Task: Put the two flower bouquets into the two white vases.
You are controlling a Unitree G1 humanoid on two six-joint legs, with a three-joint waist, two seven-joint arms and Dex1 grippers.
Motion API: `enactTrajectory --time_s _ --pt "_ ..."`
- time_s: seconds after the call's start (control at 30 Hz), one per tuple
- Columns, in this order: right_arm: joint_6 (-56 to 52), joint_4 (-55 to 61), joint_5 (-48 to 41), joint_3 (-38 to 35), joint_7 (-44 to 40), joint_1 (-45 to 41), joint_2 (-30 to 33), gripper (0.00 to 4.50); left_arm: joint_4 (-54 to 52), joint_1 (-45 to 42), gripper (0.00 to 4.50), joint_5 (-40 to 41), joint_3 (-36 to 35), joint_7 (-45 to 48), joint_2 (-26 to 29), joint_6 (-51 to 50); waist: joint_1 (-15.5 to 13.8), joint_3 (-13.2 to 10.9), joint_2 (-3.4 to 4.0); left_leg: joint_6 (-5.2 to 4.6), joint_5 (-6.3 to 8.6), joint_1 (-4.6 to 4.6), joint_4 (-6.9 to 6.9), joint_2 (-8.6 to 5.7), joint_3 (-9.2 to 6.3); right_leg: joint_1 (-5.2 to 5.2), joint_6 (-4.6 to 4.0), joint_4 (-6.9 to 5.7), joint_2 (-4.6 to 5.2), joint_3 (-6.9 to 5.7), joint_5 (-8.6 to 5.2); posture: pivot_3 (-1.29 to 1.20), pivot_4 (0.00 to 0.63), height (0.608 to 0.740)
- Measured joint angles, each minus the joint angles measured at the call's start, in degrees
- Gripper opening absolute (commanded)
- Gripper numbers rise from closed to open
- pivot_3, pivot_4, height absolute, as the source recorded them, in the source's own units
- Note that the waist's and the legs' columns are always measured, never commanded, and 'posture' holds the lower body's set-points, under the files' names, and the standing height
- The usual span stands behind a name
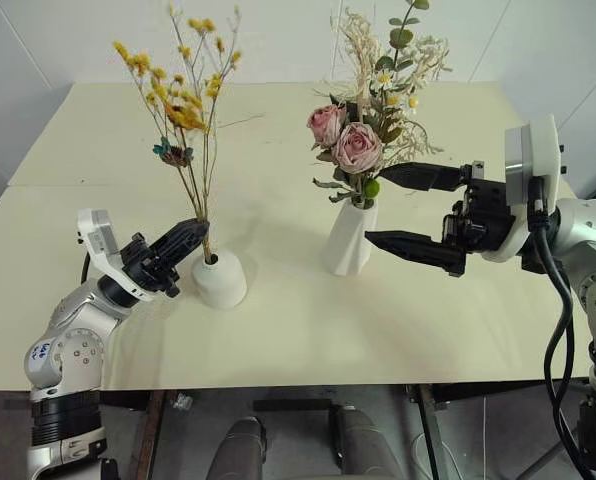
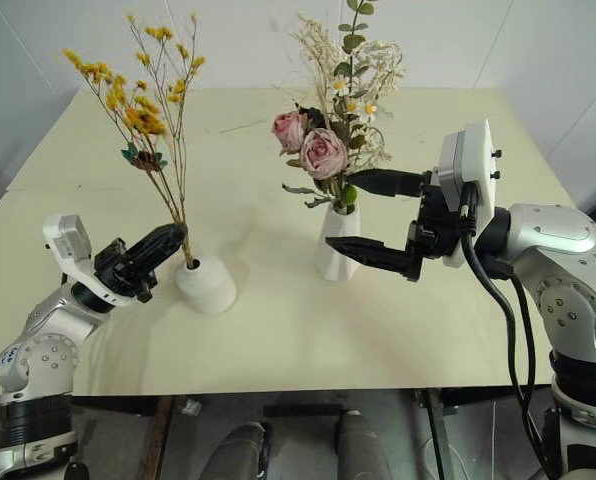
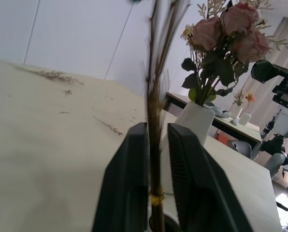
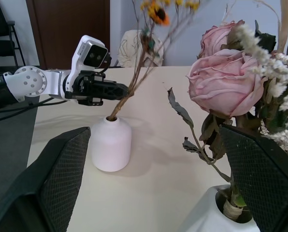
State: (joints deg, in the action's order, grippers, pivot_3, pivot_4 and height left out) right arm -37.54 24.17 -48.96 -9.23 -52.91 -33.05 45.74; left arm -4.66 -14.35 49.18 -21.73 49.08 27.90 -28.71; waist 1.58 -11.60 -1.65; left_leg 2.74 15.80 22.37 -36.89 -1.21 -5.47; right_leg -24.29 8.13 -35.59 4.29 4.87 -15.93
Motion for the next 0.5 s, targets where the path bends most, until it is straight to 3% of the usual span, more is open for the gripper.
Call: enactTrajectory --time_s 0.3,0.5 --pt "0.2 -0.45 1.31 0.4 0.0 -0.2 -1.58 4.5 -2.93 3.78 4.4 -0.99 -0.24 2.99 5.29 0.43 0.03 -0.01 0.01 0.0 0.0 -0.01 0.07 0.01 0.01 -0.01 -0.03 0.06 0.0 0.0 -0.01 0.0 0.15 0.74" --pt "1.34 -1.71 2.16 1.28 -0.27 -0.42 -3.23 4.5 -3.27 6.28 4.48 -2.34 -0.52 8.03 11.76 0.8 0.02 -0.02 0.03 0.0 0.0 -0.01 0.19 0.02 0.0 -0.01 -0.08 0.11 0.01 -0.02 -0.04 0.0 0.15 0.74"
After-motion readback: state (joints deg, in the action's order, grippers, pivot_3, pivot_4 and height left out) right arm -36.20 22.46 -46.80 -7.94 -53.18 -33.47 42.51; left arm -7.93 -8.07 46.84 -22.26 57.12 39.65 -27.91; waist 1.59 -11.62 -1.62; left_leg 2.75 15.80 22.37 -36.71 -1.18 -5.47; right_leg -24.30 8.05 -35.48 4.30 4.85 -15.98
